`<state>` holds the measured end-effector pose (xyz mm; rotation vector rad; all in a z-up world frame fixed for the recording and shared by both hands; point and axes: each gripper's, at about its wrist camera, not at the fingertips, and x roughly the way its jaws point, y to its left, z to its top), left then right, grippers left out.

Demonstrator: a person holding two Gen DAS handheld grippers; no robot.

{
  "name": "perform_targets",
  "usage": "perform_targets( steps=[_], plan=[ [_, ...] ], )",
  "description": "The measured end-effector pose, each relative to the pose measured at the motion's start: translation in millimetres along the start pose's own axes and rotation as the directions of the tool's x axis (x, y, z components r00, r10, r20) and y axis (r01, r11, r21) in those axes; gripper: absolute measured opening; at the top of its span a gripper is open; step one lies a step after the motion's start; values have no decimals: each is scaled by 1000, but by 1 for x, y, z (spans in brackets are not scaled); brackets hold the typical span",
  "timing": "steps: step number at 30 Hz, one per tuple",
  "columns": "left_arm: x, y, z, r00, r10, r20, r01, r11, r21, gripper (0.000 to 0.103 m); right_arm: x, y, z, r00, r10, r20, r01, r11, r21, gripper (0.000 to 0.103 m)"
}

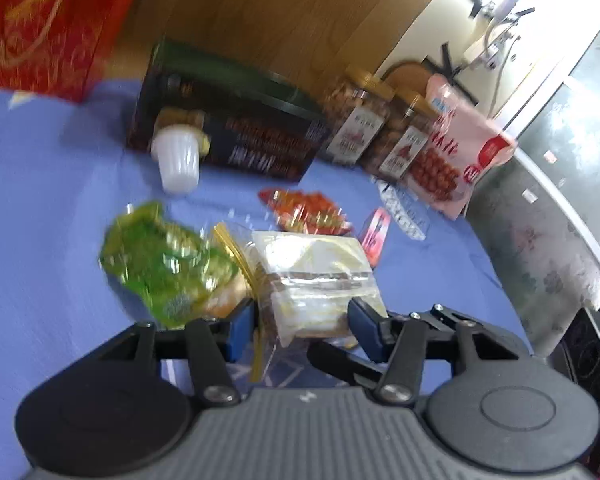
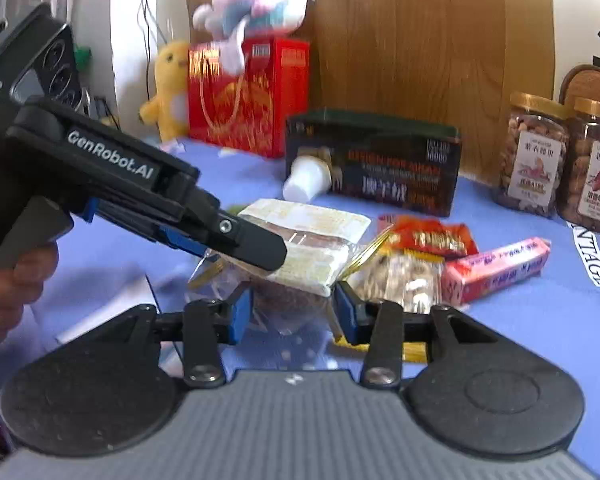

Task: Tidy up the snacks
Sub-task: 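Drop the clear pastry bag into the black tin box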

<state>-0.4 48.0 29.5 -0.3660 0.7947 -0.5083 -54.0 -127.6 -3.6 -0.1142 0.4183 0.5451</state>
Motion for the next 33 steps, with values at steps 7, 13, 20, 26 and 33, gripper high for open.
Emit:
perform_targets(
  steps=[7, 13, 20, 26, 33],
  plan=[
    [-4, 4, 25, 999, 15, 45, -16, 1000, 1, 50, 15, -6, 20, 999, 11, 46, -10, 1000, -20, 47],
    [3, 2, 81, 992, 26, 124, -32, 998, 45, 51, 42, -25, 64, 993, -14, 117, 19, 999, -43, 47],
    [48, 22, 156, 980, 96, 175, -101, 995, 20, 52, 115, -67, 112, 993, -28, 114, 25, 999, 26, 48],
    [76, 48, 168, 971, 180, 161, -177, 984, -32, 57, 153, -79, 114, 998, -21, 67, 16, 996, 83, 60],
    [52, 50, 159, 969, 151, 197, -148, 989, -28, 62, 120, -85, 107, 993, -29, 112, 13, 990, 140, 60]
  ],
)
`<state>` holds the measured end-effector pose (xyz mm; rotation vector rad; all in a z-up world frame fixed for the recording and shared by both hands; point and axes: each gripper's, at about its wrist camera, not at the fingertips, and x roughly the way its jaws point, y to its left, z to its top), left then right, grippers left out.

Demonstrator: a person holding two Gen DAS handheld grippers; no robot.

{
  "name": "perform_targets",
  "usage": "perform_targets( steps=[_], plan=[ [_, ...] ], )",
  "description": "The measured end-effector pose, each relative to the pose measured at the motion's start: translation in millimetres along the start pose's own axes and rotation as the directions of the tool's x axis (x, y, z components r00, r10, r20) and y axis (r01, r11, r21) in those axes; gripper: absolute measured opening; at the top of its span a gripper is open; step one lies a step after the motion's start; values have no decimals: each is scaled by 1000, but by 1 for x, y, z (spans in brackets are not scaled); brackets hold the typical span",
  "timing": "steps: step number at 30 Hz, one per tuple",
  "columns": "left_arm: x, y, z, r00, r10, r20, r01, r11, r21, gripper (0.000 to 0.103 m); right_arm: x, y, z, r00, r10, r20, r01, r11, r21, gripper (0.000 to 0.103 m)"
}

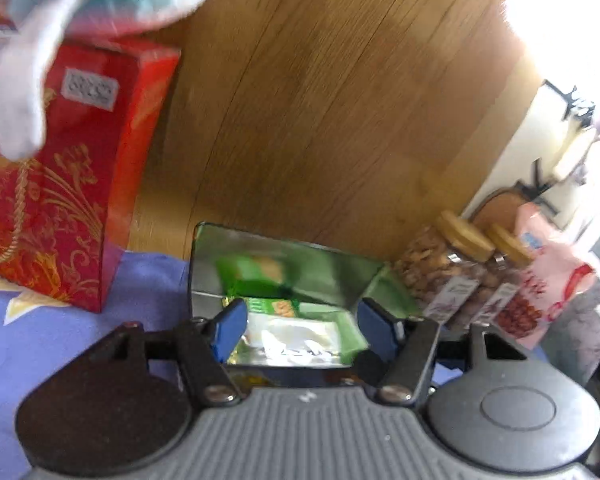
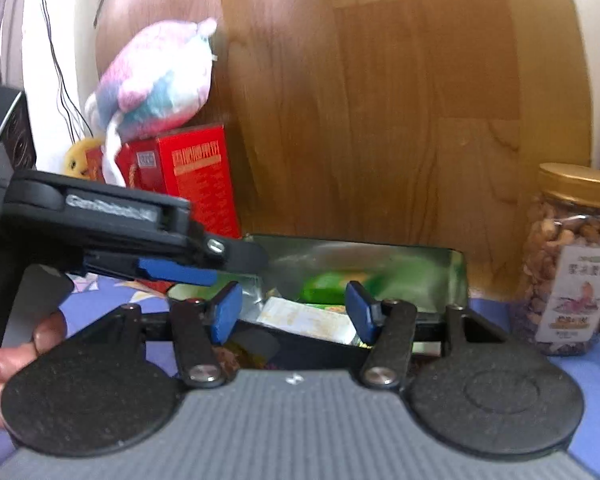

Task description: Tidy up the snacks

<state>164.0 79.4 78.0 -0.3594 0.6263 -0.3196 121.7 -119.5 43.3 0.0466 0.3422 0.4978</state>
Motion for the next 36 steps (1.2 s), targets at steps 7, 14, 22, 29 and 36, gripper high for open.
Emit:
perform_targets(
  steps=[7, 14, 22, 29, 36],
  plan=[
    [-55, 6, -52, 1000, -26, -15, 26, 1000, 10, 64, -57, -8, -40, 995, 63, -73, -50, 986, 162, 61],
    [-80, 52, -93, 999, 27, -47, -37, 977, -212, 64, -5, 22, -43, 965, 126, -231, -76, 974, 211, 61],
    [-118, 66, -118, 988, 151, -40, -156, 970, -186, 64, 55, 48, -39, 936, 65, -347, -19, 991, 135, 38],
    [-150, 77, -128, 993, 115, -1, -113, 975, -194, 64, -8, 79, -50, 919, 222, -326, -224, 974, 32, 37],
    [-165, 62, -155, 1000, 16, -22, -20, 986, -163, 68, -92, 112, -102, 882, 306, -360, -360, 928, -94, 38]
  ],
)
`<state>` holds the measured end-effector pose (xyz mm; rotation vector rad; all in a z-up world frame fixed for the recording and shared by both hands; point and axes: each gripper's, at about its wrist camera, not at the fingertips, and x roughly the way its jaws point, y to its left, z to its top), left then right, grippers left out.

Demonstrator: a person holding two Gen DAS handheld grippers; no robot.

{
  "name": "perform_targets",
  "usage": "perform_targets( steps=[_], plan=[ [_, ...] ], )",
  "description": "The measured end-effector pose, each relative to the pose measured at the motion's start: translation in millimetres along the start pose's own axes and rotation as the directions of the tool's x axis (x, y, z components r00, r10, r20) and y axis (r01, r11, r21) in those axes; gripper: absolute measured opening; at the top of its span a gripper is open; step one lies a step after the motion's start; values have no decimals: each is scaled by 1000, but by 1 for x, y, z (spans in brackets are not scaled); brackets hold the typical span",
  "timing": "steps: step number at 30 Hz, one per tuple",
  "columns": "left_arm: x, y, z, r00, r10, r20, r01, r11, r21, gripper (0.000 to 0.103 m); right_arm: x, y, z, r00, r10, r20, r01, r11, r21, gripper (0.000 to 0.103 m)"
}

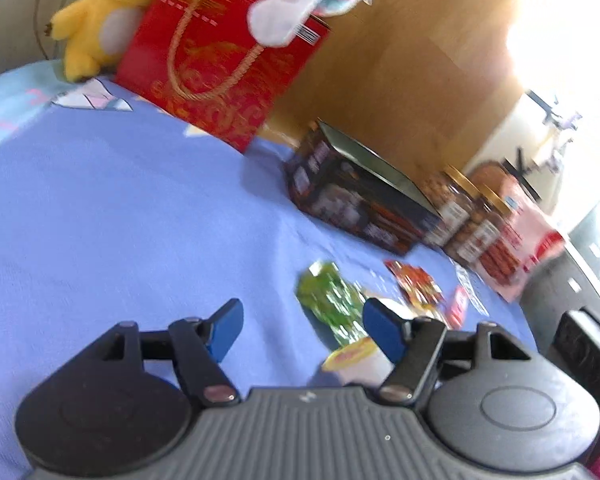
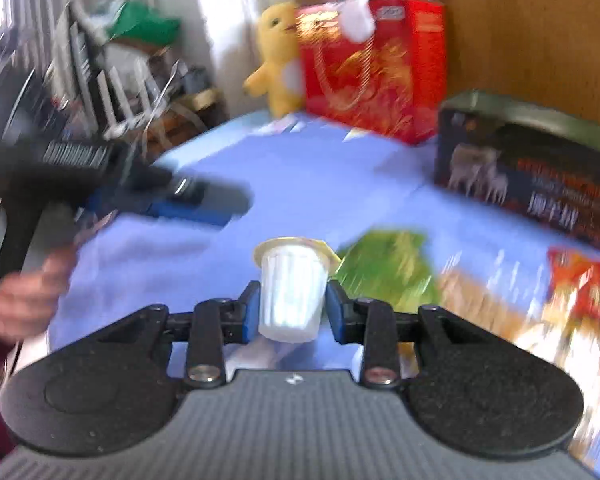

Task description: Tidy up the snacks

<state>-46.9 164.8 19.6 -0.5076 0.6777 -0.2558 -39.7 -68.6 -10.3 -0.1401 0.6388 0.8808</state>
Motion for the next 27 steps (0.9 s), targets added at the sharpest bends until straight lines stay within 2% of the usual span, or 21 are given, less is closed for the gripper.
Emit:
perform_targets(
  steps=[3, 6, 7, 9, 12, 14, 17, 21, 27],
  plan=[
    [5, -7, -13, 998, -38, -43, 39, 999, 4, 68, -11, 8, -20, 998, -54, 41, 54, 999, 6, 39],
    [11, -16, -24, 994, -70, -81, 71, 997, 16, 68, -16, 11, -25, 996, -70, 63, 68, 997, 31, 47],
    [13, -21, -26, 993, -78, -90, 80, 996, 25, 71, -12, 11, -23, 995, -78, 64, 76, 997, 34, 49],
    [18, -31, -32, 992, -76, -104, 81, 996, 46, 73, -11, 11, -22, 994, -88, 60, 85, 995, 44, 49],
    [30, -38, -40, 991, -48, -122, 56, 997, 58, 62, -9, 15, -23, 994, -83, 68, 80, 996, 46, 49],
    [33, -43, -41, 993, -30, -111, 39, 996, 74, 56, -8, 19, -23, 994, -85, 71, 82, 996, 35, 33],
    [35, -50, -35, 994, -14, -109, 23, 996, 88, 54, -11, 21, -20, 990, -110, 87, 109, 994, 20, 33],
    [34, -58, -20, 996, -38, -85, 46, 994, 101, 54, -21, 12, -10, 978, -125, 169, 122, 992, 33, 33],
    [50, -86, 18, 996, -84, -40, 89, 980, 175, 54, -22, -12, 12, 943, -220, 249, 205, 975, 85, 33]
  ],
)
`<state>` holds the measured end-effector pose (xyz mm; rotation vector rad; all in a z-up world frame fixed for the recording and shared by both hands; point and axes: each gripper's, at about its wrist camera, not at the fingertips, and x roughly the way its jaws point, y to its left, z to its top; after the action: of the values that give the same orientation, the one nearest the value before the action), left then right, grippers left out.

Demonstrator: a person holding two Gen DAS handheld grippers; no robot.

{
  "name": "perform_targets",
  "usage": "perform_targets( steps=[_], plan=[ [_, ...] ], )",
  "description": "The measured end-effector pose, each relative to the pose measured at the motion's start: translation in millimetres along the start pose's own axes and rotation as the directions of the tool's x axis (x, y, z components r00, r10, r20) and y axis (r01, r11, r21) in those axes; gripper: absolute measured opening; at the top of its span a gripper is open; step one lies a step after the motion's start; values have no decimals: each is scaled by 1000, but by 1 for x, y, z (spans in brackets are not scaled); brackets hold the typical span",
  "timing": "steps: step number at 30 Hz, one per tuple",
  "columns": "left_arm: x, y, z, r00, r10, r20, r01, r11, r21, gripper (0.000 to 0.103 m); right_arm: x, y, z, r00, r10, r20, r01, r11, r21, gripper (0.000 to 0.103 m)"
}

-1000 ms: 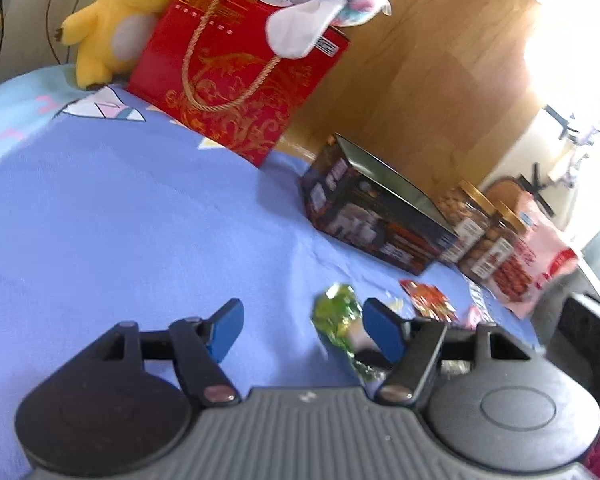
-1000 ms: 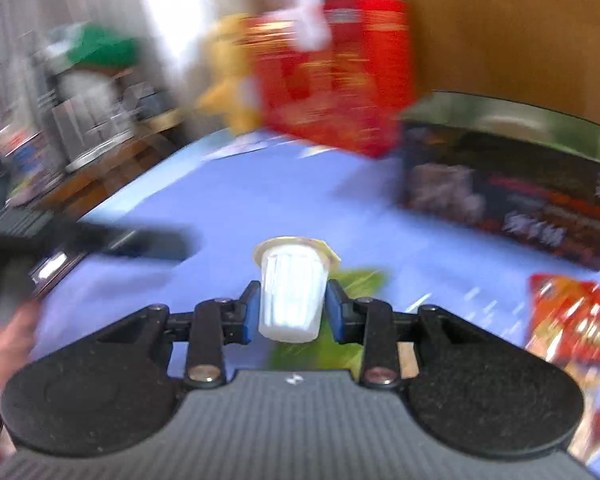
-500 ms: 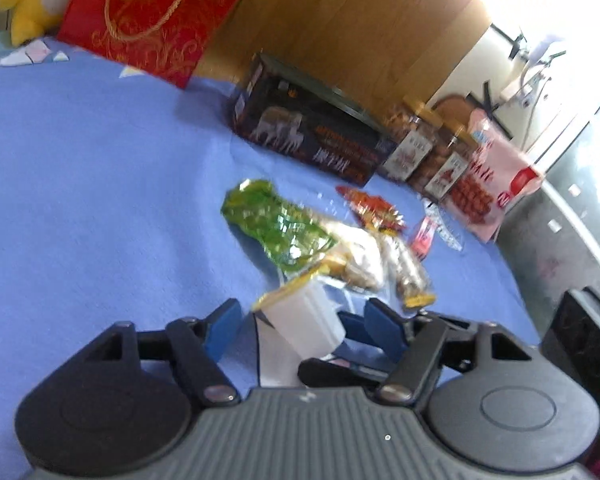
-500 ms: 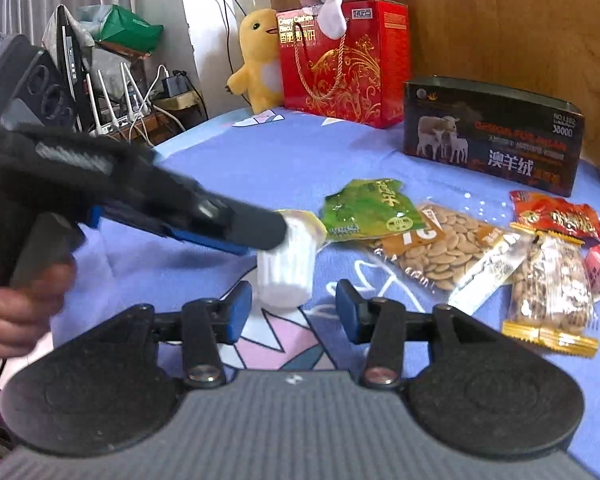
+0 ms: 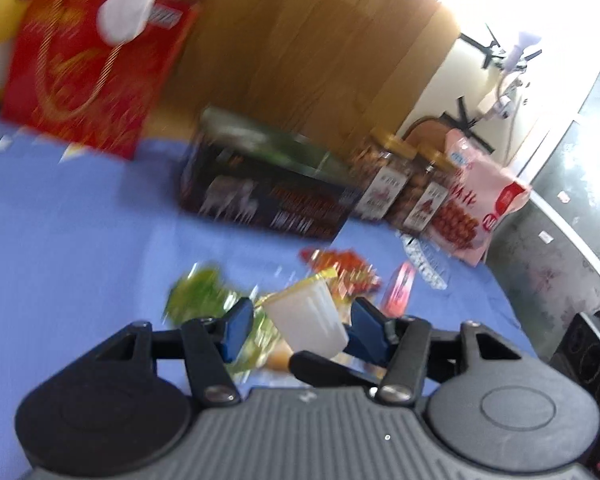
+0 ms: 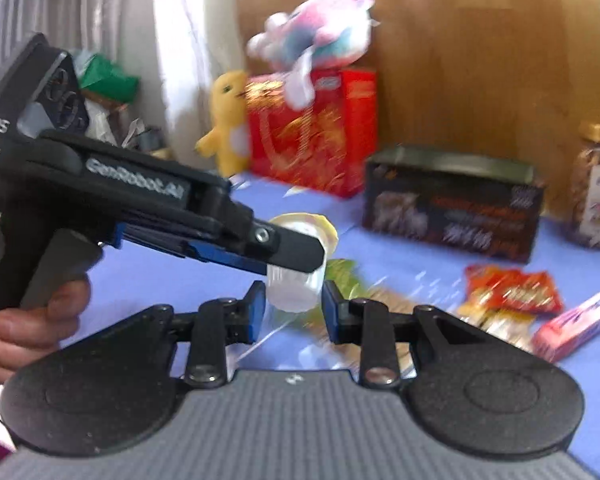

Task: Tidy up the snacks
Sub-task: 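Grasp the white jelly cup with the left tool, then drop the white jelly cup into the black tin box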

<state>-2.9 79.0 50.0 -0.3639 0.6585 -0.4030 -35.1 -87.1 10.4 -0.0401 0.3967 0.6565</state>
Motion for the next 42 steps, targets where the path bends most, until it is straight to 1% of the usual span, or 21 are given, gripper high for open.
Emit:
perform_targets(
  steps=[2, 3, 6, 7, 9, 11, 14, 17, 20, 22, 24, 25, 26, 28, 30, 33, 35, 37, 38, 39, 42],
  plan=[
    [9, -9, 15, 1000, -1, 22, 0, 999, 45, 54, 7, -12, 9, 1000, -16, 12, 16, 1000, 20, 33],
    [13, -11, 21, 1000, -4, 24, 3, 999, 48, 54, 11, -17, 13, 1000, -25, 13, 25, 999, 26, 33],
    [21, -5, 37, 998, -58, 25, 58, 998, 1, 54, 15, -32, 20, 999, -36, 22, 35, 998, 46, 33],
    [23, -4, 40, 998, -64, 29, 64, 998, -3, 54, 16, -37, 20, 999, -43, 24, 42, 998, 47, 33],
    [31, -2, 46, 998, -59, 23, 59, 998, 4, 54, 24, -47, 19, 998, -63, 11, 62, 996, 65, 33],
    [44, 2, 50, 999, -45, -2, 45, 999, -4, 54, 32, -58, 17, 997, -76, -9, 77, 991, 111, 30],
    [57, 13, 49, 999, -26, -39, 25, 999, -28, 55, 39, -68, 13, 996, -87, -35, 91, 985, 148, 29],
    [68, 29, 44, 998, 2, -70, -8, 997, -75, 57, 42, -71, 9, 996, -53, -69, 63, 986, 153, 32],
    [79, 39, 39, 994, -28, -109, 15, 993, -121, 57, 45, -66, 6, 994, -47, -102, 60, 990, 129, 34],
    [85, 37, 35, 991, -39, -127, 24, 993, -111, 57, 50, -65, 2, 991, -41, -126, 58, 989, 136, 38],
    [94, 31, 28, 986, -47, -158, 32, 995, -95, 57, 52, -66, 1, 990, -36, -139, 55, 989, 139, 38],
    [97, 28, 25, 984, -50, -172, 35, 995, -91, 55, 51, -66, 1, 990, -37, -136, 56, 989, 140, 37],
    [102, 25, 21, 980, -55, -190, 39, 995, -87, 51, 50, -65, 2, 991, -36, -131, 55, 988, 143, 36],
    [102, 17, 20, 982, -35, -184, 24, 998, -59, 49, 46, -62, 2, 991, -61, -116, 75, 989, 124, 35],
    [96, 12, 28, 985, -44, -167, 36, 998, -47, 49, 39, -58, 7, 994, -85, -72, 92, 990, 105, 35],
    [85, 1, 48, 993, -60, -103, 60, 998, -3, 50, 30, -53, 26, 992, -124, 23, 123, 992, 42, 35],
    [82, -5, 66, 998, -44, -54, 45, 999, 27, 51, 34, -55, 44, 988, -137, 70, 136, 991, 8, 35],
    [83, -7, 85, 1000, -12, -4, 12, 999, 44, 53, 45, -62, 62, 986, -135, 100, 136, 991, -2, 36],
    [86, -5, 93, 1000, -1, 16, 0, 999, 48, 50, 55, -66, 69, 985, -136, 111, 137, 991, -3, 36],
    [90, -2, 102, 999, 16, 32, -17, 999, 46, 50, 66, -71, 77, 984, -136, 112, 137, 991, 5, 36],
    [103, 13, 123, 997, 65, 49, -65, 998, -1, 50, 99, -83, 94, 986, -125, 106, 122, 992, 36, 40]
  ],
)
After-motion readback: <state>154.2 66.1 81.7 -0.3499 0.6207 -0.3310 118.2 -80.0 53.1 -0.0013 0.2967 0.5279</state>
